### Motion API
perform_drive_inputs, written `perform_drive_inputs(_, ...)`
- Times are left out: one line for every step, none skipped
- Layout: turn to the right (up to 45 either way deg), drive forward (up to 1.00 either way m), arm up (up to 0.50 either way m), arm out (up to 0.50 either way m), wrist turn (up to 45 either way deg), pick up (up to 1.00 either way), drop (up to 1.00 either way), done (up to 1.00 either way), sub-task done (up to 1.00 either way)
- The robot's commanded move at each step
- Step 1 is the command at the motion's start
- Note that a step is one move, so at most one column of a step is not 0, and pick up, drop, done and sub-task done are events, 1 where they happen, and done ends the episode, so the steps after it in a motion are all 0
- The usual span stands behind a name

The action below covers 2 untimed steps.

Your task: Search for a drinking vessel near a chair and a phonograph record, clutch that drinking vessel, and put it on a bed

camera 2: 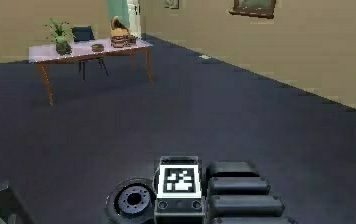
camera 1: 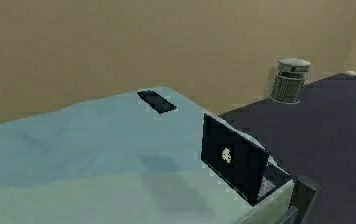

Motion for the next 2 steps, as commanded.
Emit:
perform_drive_inputs(42.0, 0.0, 0.0, 0.0, 0.0, 0.0, 0.0, 0.0, 0.0)
perform_drive_inputs(0.0, 0.1, 0.0, 0.0, 0.0, 0.0, 0.0, 0.0, 0.0)
